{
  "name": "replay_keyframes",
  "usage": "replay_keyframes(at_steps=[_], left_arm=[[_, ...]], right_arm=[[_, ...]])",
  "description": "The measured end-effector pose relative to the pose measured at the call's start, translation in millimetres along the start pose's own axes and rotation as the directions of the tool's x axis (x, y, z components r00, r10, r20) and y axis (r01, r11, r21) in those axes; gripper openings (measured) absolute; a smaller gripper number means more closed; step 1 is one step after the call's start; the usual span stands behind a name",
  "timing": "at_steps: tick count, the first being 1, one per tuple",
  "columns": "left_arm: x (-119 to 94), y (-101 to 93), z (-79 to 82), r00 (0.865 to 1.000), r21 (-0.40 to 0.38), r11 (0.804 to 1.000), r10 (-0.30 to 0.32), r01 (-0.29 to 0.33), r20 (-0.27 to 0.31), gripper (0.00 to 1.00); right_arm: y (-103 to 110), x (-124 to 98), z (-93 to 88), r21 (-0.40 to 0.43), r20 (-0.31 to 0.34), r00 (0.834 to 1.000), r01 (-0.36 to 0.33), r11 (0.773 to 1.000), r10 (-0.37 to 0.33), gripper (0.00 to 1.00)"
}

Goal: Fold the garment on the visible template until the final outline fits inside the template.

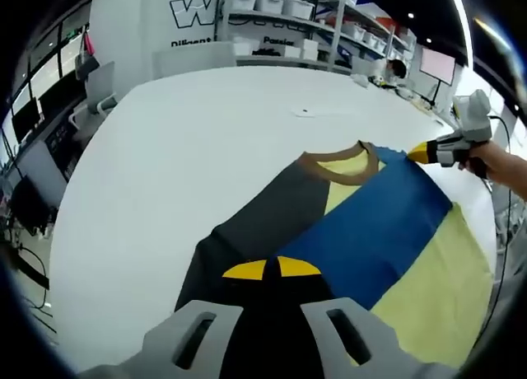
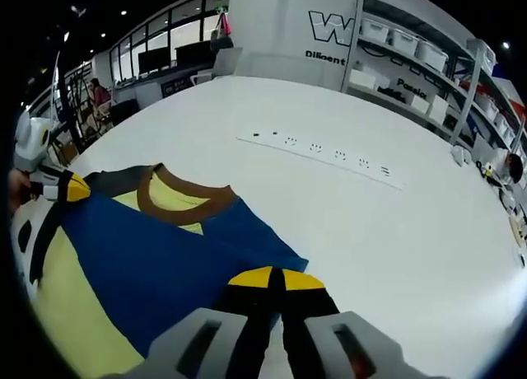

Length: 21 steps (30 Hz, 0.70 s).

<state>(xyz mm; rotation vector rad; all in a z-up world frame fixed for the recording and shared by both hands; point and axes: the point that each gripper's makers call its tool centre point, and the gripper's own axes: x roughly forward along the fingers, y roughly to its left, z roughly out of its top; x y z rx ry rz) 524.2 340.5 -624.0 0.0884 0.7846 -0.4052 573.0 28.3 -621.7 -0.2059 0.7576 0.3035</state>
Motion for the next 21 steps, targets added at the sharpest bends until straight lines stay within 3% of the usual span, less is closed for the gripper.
replay_keyframes(at_steps=[3,8,11,13,21], left_arm=[[-9.3,2.6,3.4,1.000,-0.008,1.000,0.008,-0.008,0.017,0.05],[-24.5,-1.7,8.1,0.999,-0.015,1.000,-0.005,0.006,0.050,0.05],[-31.2,-5.2,7.9,0.998,-0.002,1.000,-0.011,0.011,0.058,0.07],[-37.7,-7.5,8.6,0.997,0.000,1.000,-0.009,0.009,0.074,0.08],[-61.4,-14.2,2.0,0.994,0.010,1.000,0.003,-0.004,0.109,0.10]], right_arm=[[-7.8,-5.8,2.0,0.018,0.015,1.000,0.015,1.000,-0.015,0.07],[-10.7,-17.0,5.1,0.043,0.040,0.999,0.020,0.999,-0.021,0.09],[-4.4,-27.8,8.6,0.062,0.074,0.997,0.002,0.998,-0.007,0.12],[2.1,-31.9,17.0,0.082,0.131,0.991,-0.026,0.996,0.015,0.14],[22.0,-48.9,17.6,0.046,0.154,0.987,-0.052,0.998,0.044,0.15]])
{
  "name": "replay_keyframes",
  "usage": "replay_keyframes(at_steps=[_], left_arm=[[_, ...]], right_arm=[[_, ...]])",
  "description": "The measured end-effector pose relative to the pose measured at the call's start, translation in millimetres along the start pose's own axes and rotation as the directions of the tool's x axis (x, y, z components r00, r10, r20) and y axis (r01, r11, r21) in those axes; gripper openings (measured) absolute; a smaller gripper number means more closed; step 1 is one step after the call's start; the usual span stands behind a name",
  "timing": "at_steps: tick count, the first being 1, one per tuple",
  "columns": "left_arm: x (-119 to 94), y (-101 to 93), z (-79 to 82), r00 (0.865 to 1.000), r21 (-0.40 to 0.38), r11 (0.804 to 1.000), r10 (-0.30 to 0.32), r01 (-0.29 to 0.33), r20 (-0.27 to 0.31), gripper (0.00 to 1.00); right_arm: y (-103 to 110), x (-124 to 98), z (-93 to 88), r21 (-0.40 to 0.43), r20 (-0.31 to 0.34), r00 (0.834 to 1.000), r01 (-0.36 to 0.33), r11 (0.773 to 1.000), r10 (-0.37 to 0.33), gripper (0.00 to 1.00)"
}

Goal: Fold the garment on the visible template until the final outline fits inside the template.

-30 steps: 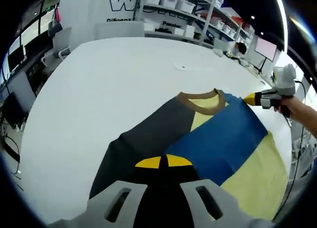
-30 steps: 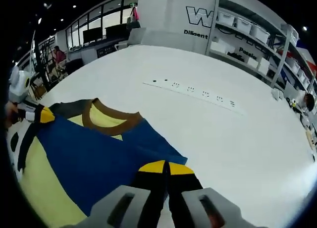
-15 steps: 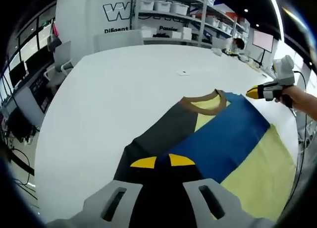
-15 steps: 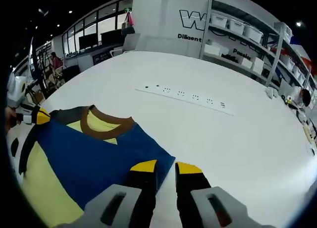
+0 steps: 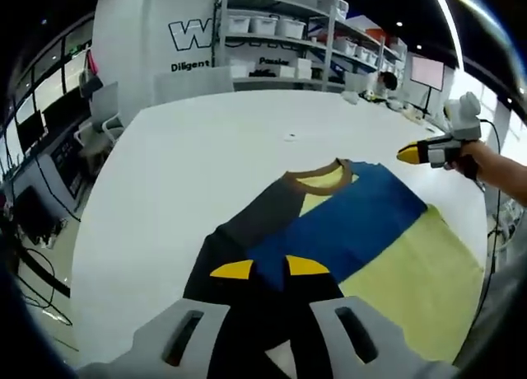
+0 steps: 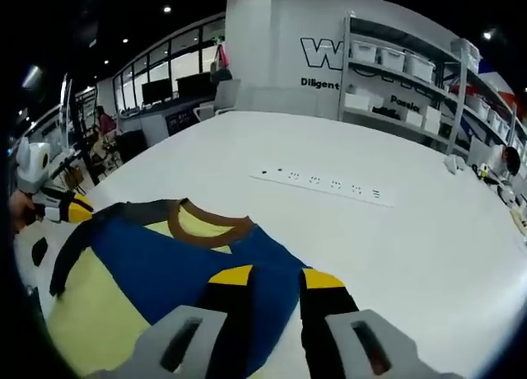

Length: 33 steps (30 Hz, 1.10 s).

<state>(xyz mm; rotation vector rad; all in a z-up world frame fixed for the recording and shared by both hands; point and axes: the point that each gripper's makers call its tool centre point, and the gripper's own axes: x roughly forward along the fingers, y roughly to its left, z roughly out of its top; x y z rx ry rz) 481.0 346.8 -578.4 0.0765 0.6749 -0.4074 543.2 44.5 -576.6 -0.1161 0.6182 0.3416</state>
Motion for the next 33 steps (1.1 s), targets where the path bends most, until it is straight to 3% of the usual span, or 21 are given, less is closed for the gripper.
replay_keyframes(at_steps=[5,7,9,15,25,33], left_arm=[[-12.7,-3.4,-5.4,1.000,-0.011,1.000,0.004,-0.004,0.012,0.10],[-15.0,-3.1,-8.0,1.000,-0.033,0.999,0.009,-0.008,0.016,0.12],[-18.5,-3.4,-10.5,1.000,-0.032,0.999,0.016,-0.016,0.009,0.17],[-34.8,-7.8,-16.9,0.999,-0.038,0.999,0.024,-0.023,0.029,0.16],[-64.4,-13.7,-53.7,0.999,-0.064,0.997,0.032,-0.031,0.004,0.16],[-78.9,-20.6,-73.3,0.999,-0.081,0.996,0.030,-0.031,-0.009,0.16]], right_arm=[[9.7,-6.7,-1.0,0.006,0.010,1.000,-0.014,1.000,0.014,0.15],[20.4,-9.9,-9.8,0.006,-0.028,0.998,-0.061,0.998,0.061,0.12],[24.5,-13.2,-12.2,-0.006,-0.019,0.998,-0.063,0.998,0.063,0.14],[31.2,-24.2,-21.5,-0.009,-0.019,0.997,-0.071,0.997,0.071,0.16],[37.0,-42.6,-26.2,0.000,0.003,0.998,-0.061,0.998,0.061,0.18],[49.2,-51.3,-32.1,-0.005,0.010,0.998,-0.070,0.998,0.070,0.19]])
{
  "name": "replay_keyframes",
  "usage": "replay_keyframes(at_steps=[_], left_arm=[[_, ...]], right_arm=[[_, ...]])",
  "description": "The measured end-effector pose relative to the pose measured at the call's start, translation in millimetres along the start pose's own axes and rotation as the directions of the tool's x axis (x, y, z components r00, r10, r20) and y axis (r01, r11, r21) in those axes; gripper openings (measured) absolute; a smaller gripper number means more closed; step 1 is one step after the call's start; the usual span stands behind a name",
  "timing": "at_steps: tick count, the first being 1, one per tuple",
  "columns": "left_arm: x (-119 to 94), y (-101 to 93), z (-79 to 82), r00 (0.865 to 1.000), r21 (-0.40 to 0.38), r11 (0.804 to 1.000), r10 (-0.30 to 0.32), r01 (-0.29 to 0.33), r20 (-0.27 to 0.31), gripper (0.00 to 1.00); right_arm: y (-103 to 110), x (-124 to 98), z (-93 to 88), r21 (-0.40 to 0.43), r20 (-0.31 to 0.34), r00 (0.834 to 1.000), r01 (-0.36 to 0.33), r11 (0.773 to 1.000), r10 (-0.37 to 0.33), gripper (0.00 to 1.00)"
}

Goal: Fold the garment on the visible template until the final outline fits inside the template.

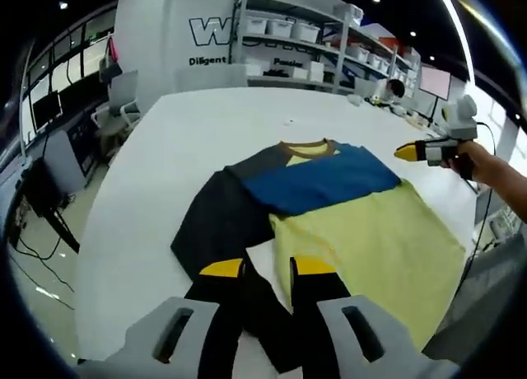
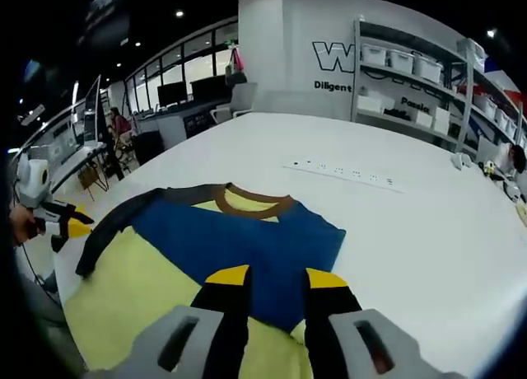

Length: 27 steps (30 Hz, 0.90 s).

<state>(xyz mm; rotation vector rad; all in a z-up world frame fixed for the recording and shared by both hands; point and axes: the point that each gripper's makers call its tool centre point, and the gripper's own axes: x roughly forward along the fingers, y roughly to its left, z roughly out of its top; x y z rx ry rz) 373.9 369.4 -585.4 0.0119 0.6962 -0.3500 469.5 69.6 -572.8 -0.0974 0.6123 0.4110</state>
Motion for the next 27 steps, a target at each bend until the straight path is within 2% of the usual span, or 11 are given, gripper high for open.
replay_keyframes(at_steps=[5,9,11,14,20,21,27], left_arm=[[-6.6,-7.4,-9.8,1.000,-0.004,1.000,-0.021,0.021,0.003,0.16],[-12.6,-6.7,-11.6,1.000,-0.011,1.000,-0.022,0.022,0.010,0.17],[-15.1,-6.7,-12.7,1.000,-0.010,1.000,-0.021,0.021,0.013,0.17],[-18.7,-8.0,-16.8,1.000,-0.011,1.000,-0.025,0.025,0.009,0.18],[-20.8,-10.2,-28.4,0.999,0.007,0.999,-0.047,0.047,-0.017,0.23],[-20.6,-10.0,-35.5,0.998,-0.001,0.998,-0.057,0.057,-0.039,0.23],[-31.9,-16.1,-42.4,0.996,-0.023,0.996,-0.090,0.089,-0.011,0.23]], right_arm=[[7.6,-2.5,-0.7,-0.004,0.001,1.000,-0.010,1.000,0.010,0.20],[15.5,-3.9,3.3,-0.018,0.004,1.000,-0.024,1.000,0.024,0.20],[14.4,-4.0,5.6,-0.093,0.007,1.000,-0.003,0.996,0.004,0.20],[25.1,-3.9,5.7,-0.053,0.007,0.999,-0.037,0.998,0.037,0.21],[37.2,-4.1,6.3,-0.065,0.006,0.999,-0.051,0.997,0.052,0.21],[41.1,-4.9,7.3,-0.064,0.012,0.998,-0.054,0.997,0.055,0.21],[62.0,-5.8,6.8,-0.063,0.013,0.996,-0.091,0.994,0.092,0.22]])
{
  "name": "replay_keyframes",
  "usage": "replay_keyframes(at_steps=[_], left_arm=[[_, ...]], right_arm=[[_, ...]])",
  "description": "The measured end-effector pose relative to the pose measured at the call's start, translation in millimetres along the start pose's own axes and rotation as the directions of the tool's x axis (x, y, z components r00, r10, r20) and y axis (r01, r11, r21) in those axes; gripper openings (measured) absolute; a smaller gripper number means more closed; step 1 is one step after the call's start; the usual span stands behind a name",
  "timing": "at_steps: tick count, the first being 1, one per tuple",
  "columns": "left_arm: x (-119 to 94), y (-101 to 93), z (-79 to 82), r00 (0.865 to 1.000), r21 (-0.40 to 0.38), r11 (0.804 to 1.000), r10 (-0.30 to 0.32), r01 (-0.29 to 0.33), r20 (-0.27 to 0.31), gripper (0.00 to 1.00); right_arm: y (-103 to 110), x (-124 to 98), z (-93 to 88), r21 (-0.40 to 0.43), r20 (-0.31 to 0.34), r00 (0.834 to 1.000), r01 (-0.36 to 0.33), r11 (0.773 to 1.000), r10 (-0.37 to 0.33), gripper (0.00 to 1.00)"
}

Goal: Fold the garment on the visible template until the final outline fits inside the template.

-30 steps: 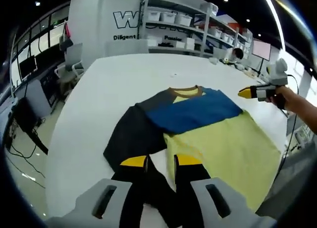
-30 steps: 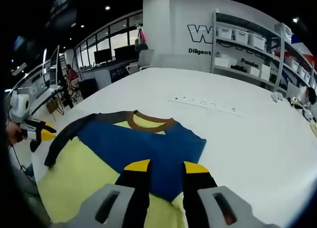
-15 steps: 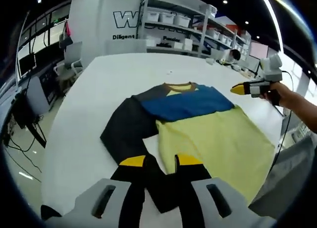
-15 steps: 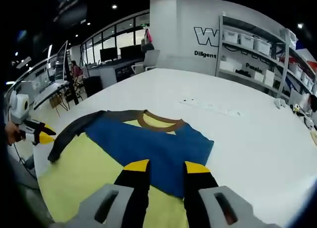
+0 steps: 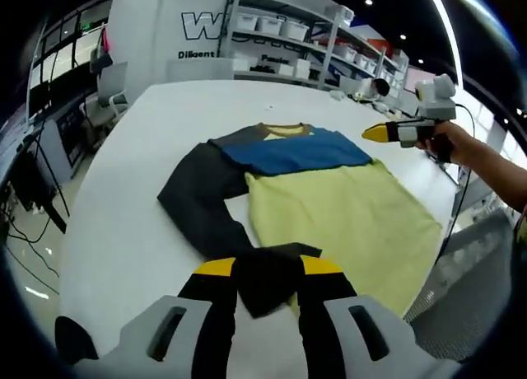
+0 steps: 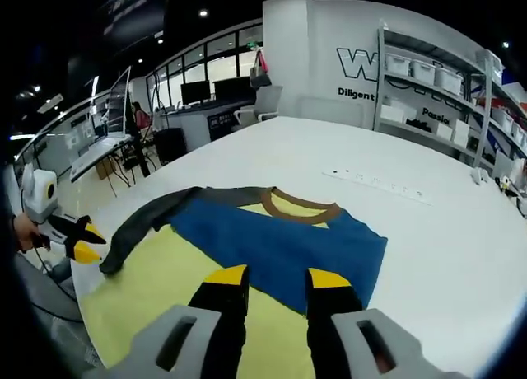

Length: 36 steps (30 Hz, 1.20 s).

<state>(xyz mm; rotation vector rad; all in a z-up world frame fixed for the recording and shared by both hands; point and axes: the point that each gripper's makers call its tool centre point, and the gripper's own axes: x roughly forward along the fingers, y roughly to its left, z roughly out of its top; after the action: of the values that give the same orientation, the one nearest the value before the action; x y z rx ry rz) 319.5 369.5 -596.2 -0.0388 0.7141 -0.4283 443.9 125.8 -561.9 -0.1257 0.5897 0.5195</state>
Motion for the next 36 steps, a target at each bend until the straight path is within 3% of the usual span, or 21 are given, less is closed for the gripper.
replay_keyframes(at_steps=[1,2,17,22,28,32,36], left_arm=[[-1.9,-4.4,-13.7,0.999,0.039,0.999,-0.006,0.007,-0.042,0.23],[-1.9,-4.9,-17.3,0.999,0.044,0.999,-0.009,0.011,-0.049,0.23],[0.0,-7.5,-36.1,0.993,0.110,0.993,-0.018,0.031,-0.120,0.22],[2.5,-2.2,-37.4,0.993,0.089,0.996,-0.021,0.031,-0.118,0.19],[7.7,-4.0,-39.6,0.992,0.118,0.993,-0.018,0.033,-0.127,0.15],[10.3,-8.2,-42.4,0.990,0.163,0.985,-0.030,0.053,-0.141,0.08],[9.8,-7.5,-39.2,0.990,0.143,0.989,-0.027,0.046,-0.136,0.02]], right_arm=[[9.7,1.8,-1.4,-0.004,-0.002,1.000,-0.021,1.000,0.021,0.22],[13.5,2.8,-2.1,-0.005,-0.004,1.000,-0.027,1.000,0.027,0.22],[64.3,8.7,-8.0,-0.012,-0.023,0.991,-0.133,0.991,0.132,0.25],[80.8,14.6,-15.0,-0.022,-0.044,0.985,-0.166,0.986,0.165,0.28],[98.4,14.6,-18.8,-0.039,-0.056,0.979,-0.200,0.979,0.197,0.28],[111.1,14.7,-24.9,-0.043,-0.068,0.972,-0.227,0.973,0.223,0.29],[115.2,14.0,-29.3,-0.044,-0.074,0.969,-0.238,0.970,0.234,0.29]])
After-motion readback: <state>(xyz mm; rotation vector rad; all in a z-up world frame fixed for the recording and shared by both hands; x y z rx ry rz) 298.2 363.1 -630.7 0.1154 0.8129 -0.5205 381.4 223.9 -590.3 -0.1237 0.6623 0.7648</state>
